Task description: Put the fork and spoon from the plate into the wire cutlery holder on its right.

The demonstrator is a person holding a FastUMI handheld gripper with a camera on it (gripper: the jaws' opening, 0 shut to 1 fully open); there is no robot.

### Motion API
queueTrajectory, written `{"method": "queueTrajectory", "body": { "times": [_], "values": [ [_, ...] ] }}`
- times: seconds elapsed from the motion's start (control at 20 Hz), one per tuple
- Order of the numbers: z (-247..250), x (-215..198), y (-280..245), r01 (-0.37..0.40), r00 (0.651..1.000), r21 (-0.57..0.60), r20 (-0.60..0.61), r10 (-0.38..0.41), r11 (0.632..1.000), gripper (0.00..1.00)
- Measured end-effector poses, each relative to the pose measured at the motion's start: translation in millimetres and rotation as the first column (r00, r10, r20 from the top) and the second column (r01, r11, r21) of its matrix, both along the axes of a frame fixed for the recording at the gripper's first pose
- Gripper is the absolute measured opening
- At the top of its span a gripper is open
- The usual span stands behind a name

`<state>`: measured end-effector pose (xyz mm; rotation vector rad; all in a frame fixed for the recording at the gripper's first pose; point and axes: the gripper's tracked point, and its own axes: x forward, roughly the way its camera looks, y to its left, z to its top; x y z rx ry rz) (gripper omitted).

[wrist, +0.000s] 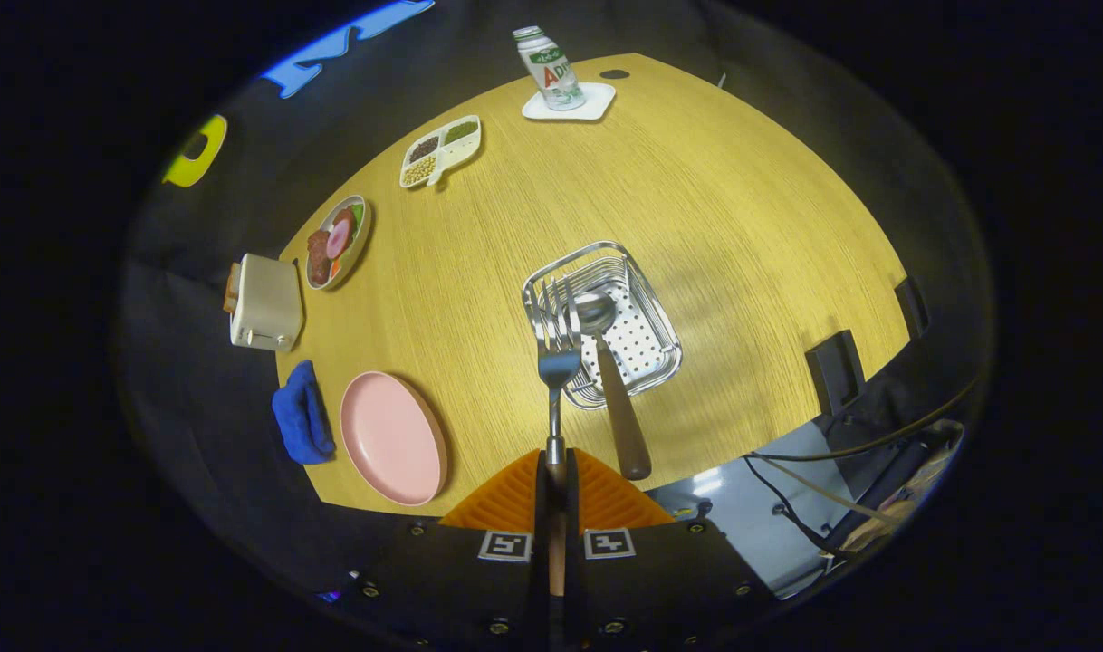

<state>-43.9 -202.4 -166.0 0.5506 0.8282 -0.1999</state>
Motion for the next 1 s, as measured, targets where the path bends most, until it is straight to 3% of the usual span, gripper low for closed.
{"method": "queueTrajectory", "body": {
  "times": [0.35,1.0],
  "values": [
    [0.2,-4.1,-7.1,0.014,0.998,0.068,-0.067,-0.009,0.998,0.07],
    [20.2,-3.0,-15.2,0.054,0.999,0.132,0.001,-0.055,0.990,0.16]
  ]
}}
